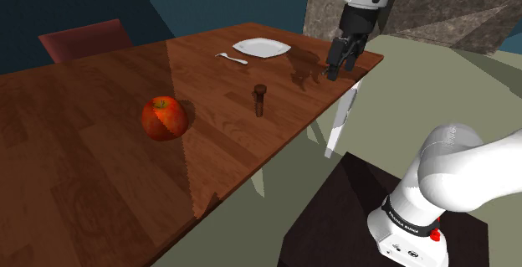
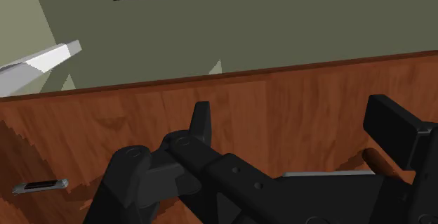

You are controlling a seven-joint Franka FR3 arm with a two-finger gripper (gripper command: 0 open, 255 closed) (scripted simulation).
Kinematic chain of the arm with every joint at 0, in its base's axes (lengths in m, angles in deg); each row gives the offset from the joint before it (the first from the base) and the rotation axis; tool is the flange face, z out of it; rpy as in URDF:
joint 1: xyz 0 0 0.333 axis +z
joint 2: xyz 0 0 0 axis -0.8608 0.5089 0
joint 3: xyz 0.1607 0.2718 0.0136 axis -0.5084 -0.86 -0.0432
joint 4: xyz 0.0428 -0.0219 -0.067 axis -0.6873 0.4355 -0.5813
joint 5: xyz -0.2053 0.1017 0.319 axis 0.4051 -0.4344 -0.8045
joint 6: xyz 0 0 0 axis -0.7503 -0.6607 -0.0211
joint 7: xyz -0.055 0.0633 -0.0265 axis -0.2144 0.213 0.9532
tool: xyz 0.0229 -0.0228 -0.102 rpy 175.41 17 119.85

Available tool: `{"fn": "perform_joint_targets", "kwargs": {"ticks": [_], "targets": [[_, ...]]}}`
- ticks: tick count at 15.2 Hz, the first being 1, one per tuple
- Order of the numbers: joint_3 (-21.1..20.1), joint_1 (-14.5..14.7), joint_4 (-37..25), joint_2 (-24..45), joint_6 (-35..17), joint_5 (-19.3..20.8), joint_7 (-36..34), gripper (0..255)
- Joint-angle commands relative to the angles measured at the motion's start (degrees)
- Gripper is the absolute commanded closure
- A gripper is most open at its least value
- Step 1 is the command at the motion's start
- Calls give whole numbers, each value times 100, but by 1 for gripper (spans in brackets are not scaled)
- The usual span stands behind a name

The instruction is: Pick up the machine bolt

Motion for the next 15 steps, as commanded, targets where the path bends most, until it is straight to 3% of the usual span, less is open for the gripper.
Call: {"fn": "perform_joint_targets", "kwargs": {"ticks": [1, 8, 15], "targets": [[0, 0, 0, 0, 0, 0, 0, 0], [-547, 240, -300, 1010, -1045, -130, -267, 0], [-1097, 381, -909, 2154, -1895, -19, -581, 0]]}}
